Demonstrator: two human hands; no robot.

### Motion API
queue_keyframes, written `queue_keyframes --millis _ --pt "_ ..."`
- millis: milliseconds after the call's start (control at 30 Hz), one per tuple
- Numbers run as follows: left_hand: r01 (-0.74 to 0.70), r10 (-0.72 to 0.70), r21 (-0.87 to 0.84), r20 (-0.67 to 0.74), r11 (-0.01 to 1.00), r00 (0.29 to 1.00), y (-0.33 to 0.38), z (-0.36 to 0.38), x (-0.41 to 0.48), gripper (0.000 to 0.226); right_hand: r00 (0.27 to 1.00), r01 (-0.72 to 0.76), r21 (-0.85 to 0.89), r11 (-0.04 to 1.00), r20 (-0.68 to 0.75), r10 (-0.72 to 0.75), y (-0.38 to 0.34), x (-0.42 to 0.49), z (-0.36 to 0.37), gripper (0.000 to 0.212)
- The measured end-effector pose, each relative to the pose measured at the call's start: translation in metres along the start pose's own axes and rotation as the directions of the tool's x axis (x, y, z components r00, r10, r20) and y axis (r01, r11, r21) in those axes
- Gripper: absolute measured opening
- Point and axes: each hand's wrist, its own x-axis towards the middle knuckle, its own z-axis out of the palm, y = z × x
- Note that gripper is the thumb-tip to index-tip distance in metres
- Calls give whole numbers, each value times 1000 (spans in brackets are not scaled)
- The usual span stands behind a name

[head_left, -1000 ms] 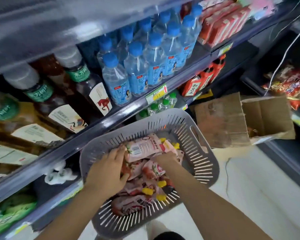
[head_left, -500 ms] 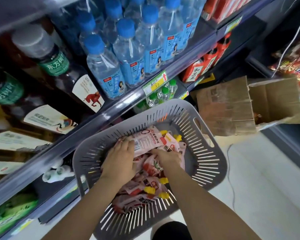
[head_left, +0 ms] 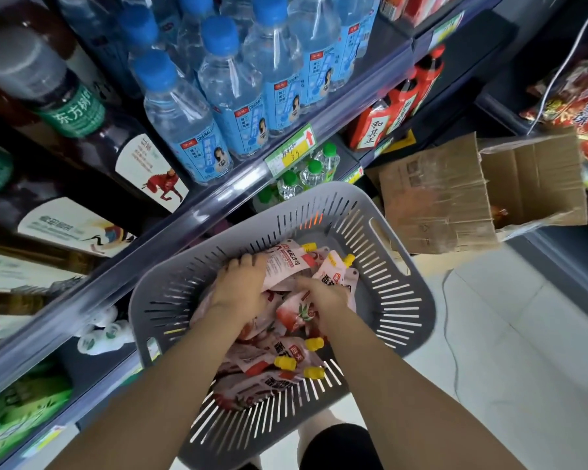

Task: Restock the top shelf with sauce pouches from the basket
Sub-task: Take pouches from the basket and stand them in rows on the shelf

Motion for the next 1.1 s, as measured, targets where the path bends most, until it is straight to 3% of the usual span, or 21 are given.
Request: queue_keyframes --millis 67,133,200,300,367,433,500,567,633,700,800,900,967,1100 --pt "92 -93 -170 4 981 996 -5 -9 2 46 995 -17 37 999 103 13 -12 -18 -7 77" --pt "224 -224 -422 51 878 973 -15 -18 -1 24 989 -14 13 1000 150 12 -16 -20 -10 61" --pt "318 -306 -592 124 741 944 -27 -23 -6 16 990 -4 -80 997 138 15 -13 -11 -8 89" --pt "361 -298 -770 231 526 926 -36 -30 -10 17 999 34 -341 940 48 -18 -7 11 -8 130" --pt "406 -244 -842 336 355 910 -33 -34 -15 19 994 95 -541 836 92 -54 -28 -31 -15 136" --pt "469 -203 -846 427 255 881 -29 -35 -20 32 990 133 -667 733 118 -72 -39 -41 -22 136" --pt "544 -163 -820 521 178 838 -26 -30 -27 42 986 163 -741 652 111 -121 -45 -41 -24 135" --pt "603 -149 -781 585 163 797 -27 -20 -32 41 984 166 -803 572 100 -146 -49 -38 -23 139" --pt "626 -193 -751 596 211 780 -27 -11 -35 24 984 151 -857 493 82 -159 -50 -31 -23 141" --pt "604 -277 -728 537 323 797 -29 -4 -36 21 983 147 -888 436 83 -163 -45 -28 -26 137" --pt "529 -353 -651 395 544 848 -34 5 -39 36 987 152 -888 434 114 -112 -33 -18 -25 124" --pt "351 -312 -451 161 821 936 -30 10 -44 61 986 124 -879 461 60 -153 -24 -15 -29 131" --pt "240 -234 -373 61 896 970 -20 8 -44 73 981 134 -863 488 45 -189 -22 -13 -29 134" --pt "168 -161 -177 52 970 986 -1 12 -39 94 972 168 -790 590 32 -235 -16 -17 -27 140"
